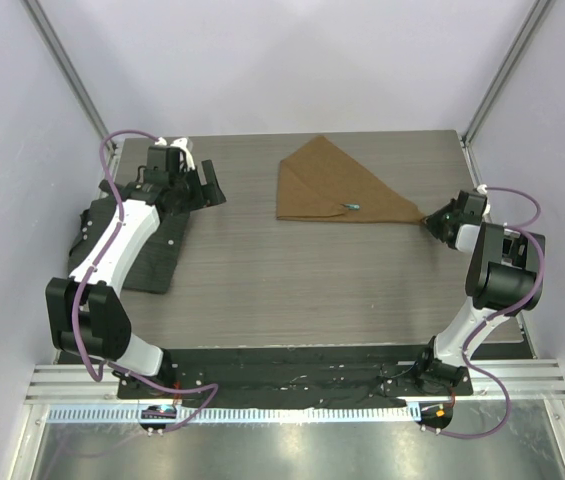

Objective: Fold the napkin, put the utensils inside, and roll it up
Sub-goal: Fold the napkin

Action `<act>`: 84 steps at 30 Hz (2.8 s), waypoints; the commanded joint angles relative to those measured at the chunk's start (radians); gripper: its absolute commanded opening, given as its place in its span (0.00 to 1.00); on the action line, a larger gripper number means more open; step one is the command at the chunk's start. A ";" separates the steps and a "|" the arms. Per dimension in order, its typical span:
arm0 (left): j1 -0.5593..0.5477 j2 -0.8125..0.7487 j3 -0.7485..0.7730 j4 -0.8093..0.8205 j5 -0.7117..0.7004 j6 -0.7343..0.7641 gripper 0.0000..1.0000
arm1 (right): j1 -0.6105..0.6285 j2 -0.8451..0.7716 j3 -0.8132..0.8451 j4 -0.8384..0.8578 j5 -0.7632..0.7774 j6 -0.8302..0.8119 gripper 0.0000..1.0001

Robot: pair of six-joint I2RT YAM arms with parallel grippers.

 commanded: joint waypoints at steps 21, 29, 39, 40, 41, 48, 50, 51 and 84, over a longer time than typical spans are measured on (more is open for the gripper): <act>0.008 -0.045 -0.009 0.023 0.078 -0.002 0.84 | 0.377 -0.077 0.159 0.226 -0.126 0.006 0.01; 0.008 -0.051 -0.012 0.023 0.081 -0.005 0.84 | 0.464 -0.033 0.259 0.257 -0.166 0.055 0.01; 0.007 -0.053 -0.008 0.021 0.086 -0.005 0.84 | 0.556 0.033 0.322 0.200 -0.191 0.025 0.01; 0.007 -0.054 -0.009 0.020 0.086 -0.005 0.84 | 0.562 0.044 0.328 0.195 -0.192 0.021 0.01; 0.008 -0.056 -0.011 0.023 0.086 -0.007 0.84 | 0.570 0.048 0.331 0.192 -0.194 0.017 0.01; 0.007 -0.056 -0.014 0.025 0.089 -0.007 0.84 | 0.625 0.082 0.354 0.128 -0.195 -0.040 0.01; 0.007 -0.056 -0.015 0.026 0.092 -0.008 0.84 | 0.636 0.093 0.359 0.117 -0.194 -0.055 0.01; 0.008 -0.056 -0.015 0.026 0.093 -0.010 0.84 | 0.641 0.097 0.366 0.112 -0.192 -0.060 0.01; 0.008 -0.053 -0.023 0.032 0.101 -0.015 0.84 | 0.722 0.315 0.527 0.048 -0.175 -0.130 0.01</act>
